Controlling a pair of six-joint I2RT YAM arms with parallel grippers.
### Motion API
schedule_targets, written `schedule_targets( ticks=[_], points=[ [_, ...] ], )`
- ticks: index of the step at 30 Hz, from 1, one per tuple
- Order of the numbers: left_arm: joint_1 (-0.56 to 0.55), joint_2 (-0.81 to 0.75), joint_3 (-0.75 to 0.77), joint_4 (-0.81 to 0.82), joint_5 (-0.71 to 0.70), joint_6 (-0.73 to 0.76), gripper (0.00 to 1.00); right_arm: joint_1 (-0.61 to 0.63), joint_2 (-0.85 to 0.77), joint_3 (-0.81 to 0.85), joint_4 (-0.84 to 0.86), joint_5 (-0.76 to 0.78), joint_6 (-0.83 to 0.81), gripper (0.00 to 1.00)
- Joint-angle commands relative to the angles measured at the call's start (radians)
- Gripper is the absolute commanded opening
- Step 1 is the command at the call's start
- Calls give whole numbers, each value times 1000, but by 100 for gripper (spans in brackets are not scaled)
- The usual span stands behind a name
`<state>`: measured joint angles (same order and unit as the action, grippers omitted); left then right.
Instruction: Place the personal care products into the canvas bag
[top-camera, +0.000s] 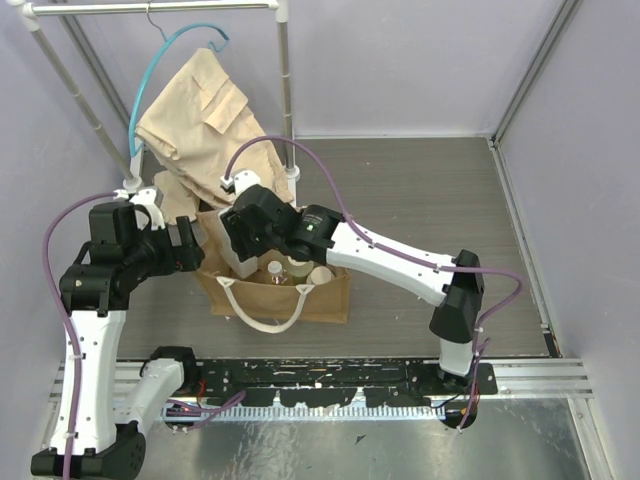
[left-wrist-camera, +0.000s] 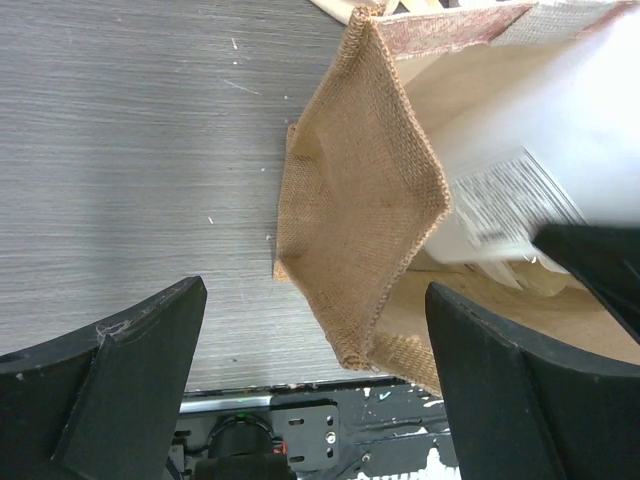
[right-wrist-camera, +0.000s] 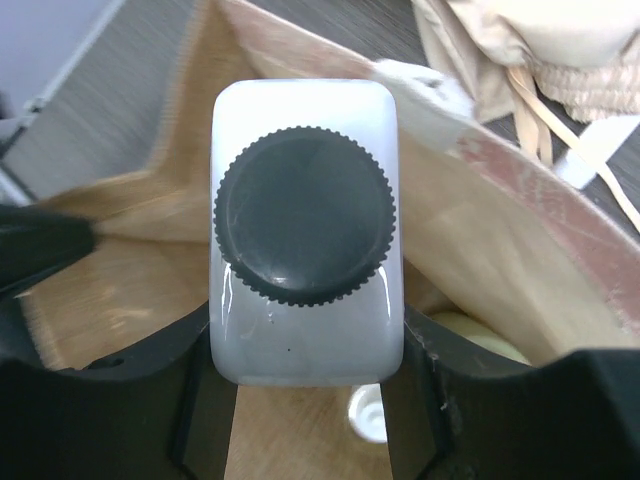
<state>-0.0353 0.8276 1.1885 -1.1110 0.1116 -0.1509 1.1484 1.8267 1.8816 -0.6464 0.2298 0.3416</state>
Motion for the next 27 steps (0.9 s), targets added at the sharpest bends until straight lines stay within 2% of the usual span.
schedule_targets(
  ticks=[1,8,14,19,23,25,27],
  points=[
    [-2,-10,38,-10,17,4,98,-42,13,-5,186,-1,19,1],
    [-2,-10,41,-9,22,1,98,-36,90,-21,196,6,0,1],
    [-2,-10,42,-10,14,4,98,7,130,-54,197,104,-34,1],
    [-2,-7,42,-13,9,9,98,20,142,-109,202,97,-27,1],
    [-2,-10,49,-20,-3,16,98,26,122,-177,200,91,-11,20],
    [-2,-11,53,-21,-2,15,98,27,106,-206,198,93,-6,35],
    [-1,-10,56,-19,5,11,98,27,92,-214,188,96,-5,56]
  ],
)
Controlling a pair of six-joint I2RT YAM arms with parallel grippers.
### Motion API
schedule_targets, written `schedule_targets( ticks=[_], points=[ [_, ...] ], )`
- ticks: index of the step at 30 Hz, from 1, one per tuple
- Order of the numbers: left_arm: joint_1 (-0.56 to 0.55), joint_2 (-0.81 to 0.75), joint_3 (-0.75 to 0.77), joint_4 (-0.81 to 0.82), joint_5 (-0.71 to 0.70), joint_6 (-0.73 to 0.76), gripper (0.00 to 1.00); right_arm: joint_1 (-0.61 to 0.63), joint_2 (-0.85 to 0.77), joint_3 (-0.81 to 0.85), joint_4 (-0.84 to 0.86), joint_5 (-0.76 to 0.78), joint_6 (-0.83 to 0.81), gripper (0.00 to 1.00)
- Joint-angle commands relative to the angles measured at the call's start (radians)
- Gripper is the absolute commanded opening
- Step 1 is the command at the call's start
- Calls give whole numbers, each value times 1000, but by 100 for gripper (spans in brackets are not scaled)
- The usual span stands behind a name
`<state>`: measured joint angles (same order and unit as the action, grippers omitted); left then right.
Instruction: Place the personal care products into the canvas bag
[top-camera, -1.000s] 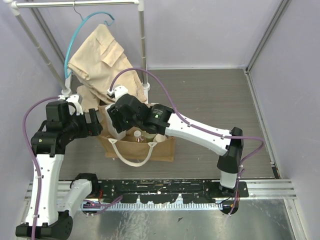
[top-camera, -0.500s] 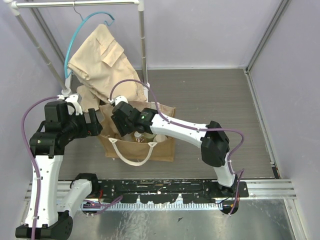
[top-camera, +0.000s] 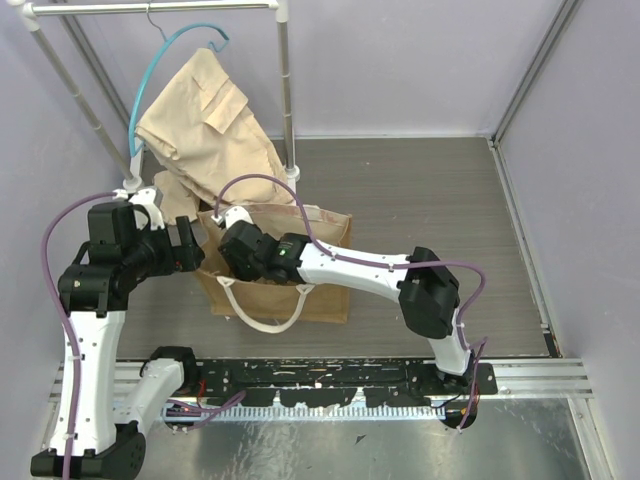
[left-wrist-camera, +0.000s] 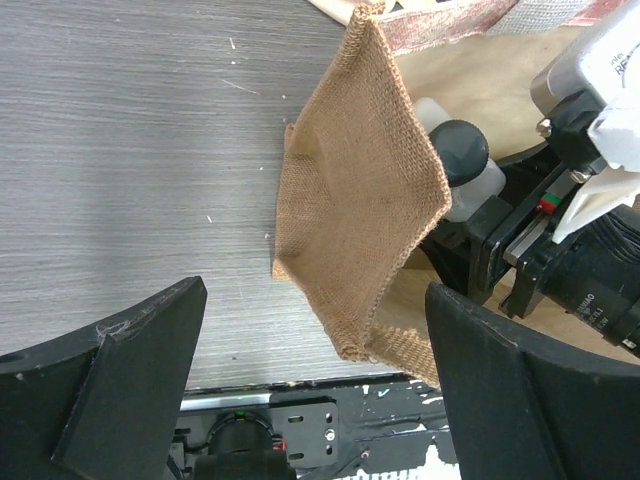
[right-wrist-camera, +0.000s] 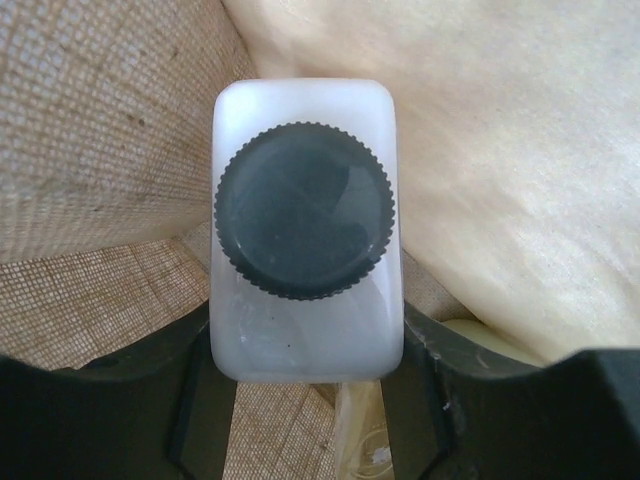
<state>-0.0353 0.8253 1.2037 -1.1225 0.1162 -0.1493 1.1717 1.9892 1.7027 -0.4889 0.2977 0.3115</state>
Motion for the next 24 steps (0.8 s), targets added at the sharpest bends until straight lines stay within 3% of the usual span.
schedule_targets(
  ticks=[1,4,8,15,20,24],
  points=[
    [-2,-8,44,-7,5,7,98,3,-77,-31,23,29,26,65],
    [-1,-5,52,-3,13,1,98,3,-93,5,-15,31,25,85],
    [-2,11,96,-7,16,-4,98,3,-103,102,-105,42,13,99],
    [-2,50,211,8,39,-18,98,3,-137,273,-262,104,-20,100],
    [-1,113,300,10,-89,27,98,-10,-221,313,-290,145,-70,100],
    [-2,170,338,32,-148,61,98,-107,-324,287,-284,144,-110,100]
  ],
)
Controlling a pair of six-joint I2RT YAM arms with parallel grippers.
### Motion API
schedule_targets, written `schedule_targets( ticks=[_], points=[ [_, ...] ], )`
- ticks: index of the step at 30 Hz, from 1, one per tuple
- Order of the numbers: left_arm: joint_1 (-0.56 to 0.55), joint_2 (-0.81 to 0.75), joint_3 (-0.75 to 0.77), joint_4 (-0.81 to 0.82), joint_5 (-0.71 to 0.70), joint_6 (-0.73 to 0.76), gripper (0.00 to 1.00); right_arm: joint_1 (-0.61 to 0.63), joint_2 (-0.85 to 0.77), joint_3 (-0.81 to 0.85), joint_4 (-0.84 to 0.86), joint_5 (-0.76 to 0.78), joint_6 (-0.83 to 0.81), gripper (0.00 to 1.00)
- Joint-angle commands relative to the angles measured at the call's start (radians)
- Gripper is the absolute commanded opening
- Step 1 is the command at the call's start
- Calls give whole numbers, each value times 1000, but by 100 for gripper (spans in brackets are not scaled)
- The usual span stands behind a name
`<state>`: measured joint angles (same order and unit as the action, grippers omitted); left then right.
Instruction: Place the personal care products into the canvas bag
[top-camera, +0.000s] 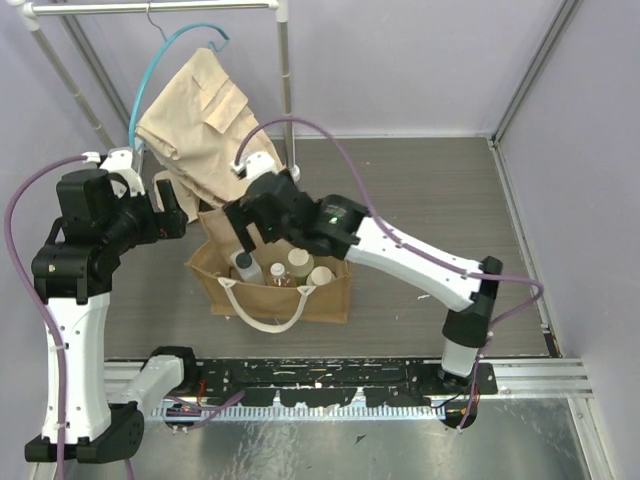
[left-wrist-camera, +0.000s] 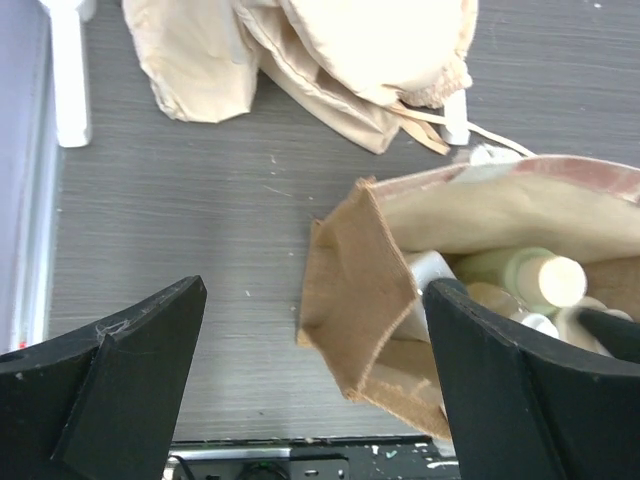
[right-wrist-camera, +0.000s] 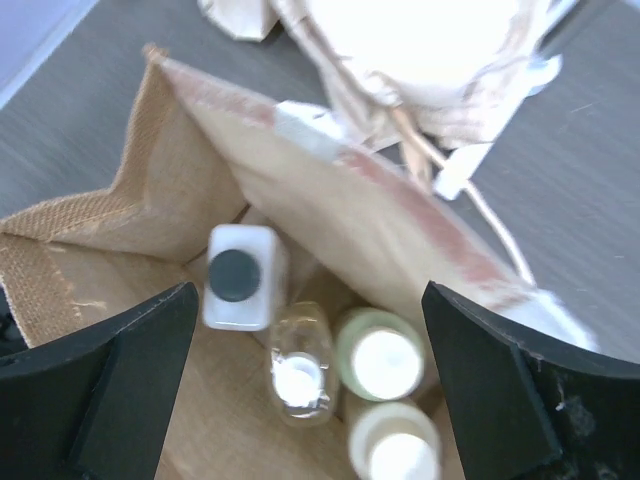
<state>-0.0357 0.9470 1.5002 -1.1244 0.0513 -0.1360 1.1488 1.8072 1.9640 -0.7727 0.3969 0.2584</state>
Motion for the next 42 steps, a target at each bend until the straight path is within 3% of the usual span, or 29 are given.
schedule_targets(
  ticks=[1,4,8,15,21,26,32,42],
  points=[
    [-2,64,50,51,-101,56,98,-121,-171,9,8,43,-65,100],
    [4,132,87,90,-154,72,98,-283,-265,-70,68,-22,-91,100],
    [22,244,111,141,-124,88,98,-504,-338,-158,101,-71,-120,100],
    [73,376,49,291,-63,108,98,-850,-367,-369,139,-225,-136,100],
    [135,438,-16,424,-20,109,98,-1058,-351,-567,227,-313,-91,100],
    [142,415,-110,479,-42,86,98,-1107,-341,-652,253,-290,-45,100],
    [142,437,-77,410,-111,19,98,-1107,-305,-634,223,-251,-31,100],
    [142,414,-121,459,-144,-51,98,-1107,-317,-638,215,-242,-44,100]
  ],
)
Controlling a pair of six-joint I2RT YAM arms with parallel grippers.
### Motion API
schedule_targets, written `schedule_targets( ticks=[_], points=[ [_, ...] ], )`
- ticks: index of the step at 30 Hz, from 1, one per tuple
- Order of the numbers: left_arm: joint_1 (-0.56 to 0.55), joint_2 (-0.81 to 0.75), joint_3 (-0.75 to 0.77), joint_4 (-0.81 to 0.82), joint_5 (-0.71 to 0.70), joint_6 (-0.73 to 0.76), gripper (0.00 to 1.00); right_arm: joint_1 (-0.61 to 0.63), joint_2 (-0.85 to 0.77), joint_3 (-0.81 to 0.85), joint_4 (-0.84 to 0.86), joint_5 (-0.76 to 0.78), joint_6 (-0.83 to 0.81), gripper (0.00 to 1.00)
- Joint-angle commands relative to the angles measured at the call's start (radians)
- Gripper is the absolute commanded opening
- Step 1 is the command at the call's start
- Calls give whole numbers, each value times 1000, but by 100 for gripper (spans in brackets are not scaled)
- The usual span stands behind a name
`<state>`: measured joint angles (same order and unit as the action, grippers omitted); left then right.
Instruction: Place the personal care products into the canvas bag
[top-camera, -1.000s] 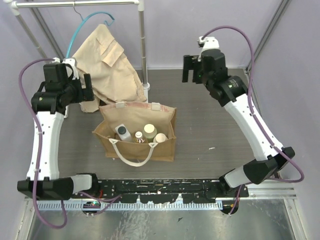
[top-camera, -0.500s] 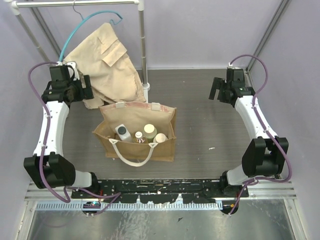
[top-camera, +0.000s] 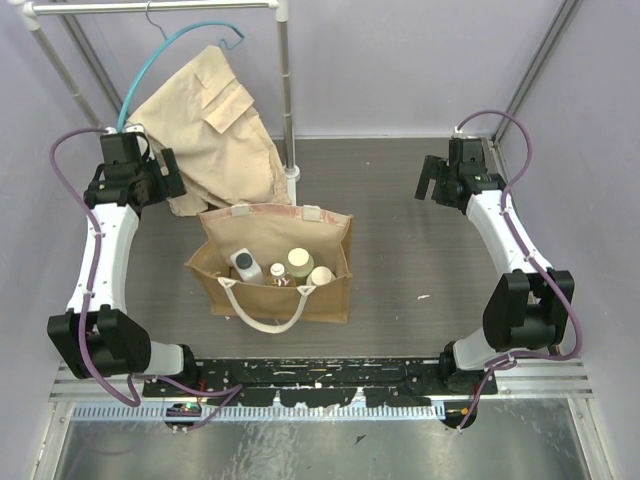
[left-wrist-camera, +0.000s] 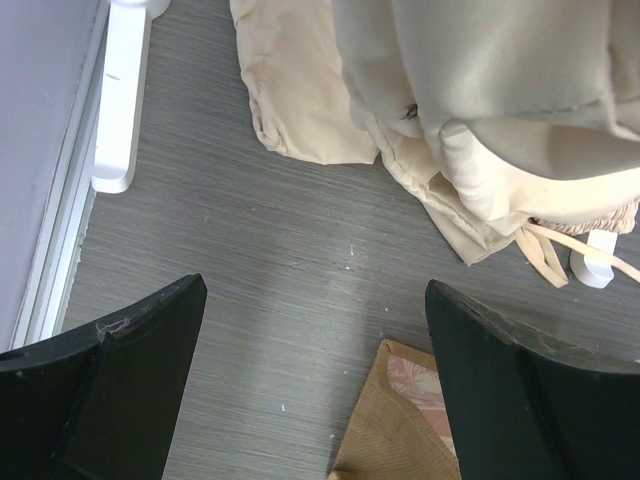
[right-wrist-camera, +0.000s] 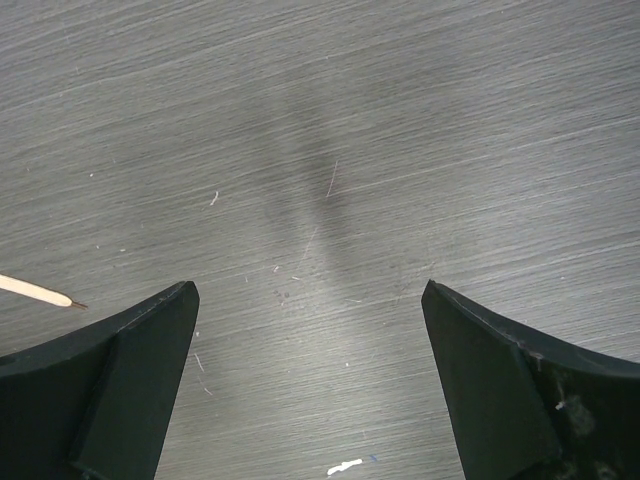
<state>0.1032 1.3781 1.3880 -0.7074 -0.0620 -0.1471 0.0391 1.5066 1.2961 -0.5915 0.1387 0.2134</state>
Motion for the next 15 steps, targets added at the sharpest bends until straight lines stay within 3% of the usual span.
schedule_targets(
  ticks=[1,15],
  points=[
    [3,-14,-8,41,-32,-40,98,1,-17,30,33,14,1,100],
    [2,-9,-23,49,-18,-30,98,2,-8,24,29,-8,-8,100]
  ],
)
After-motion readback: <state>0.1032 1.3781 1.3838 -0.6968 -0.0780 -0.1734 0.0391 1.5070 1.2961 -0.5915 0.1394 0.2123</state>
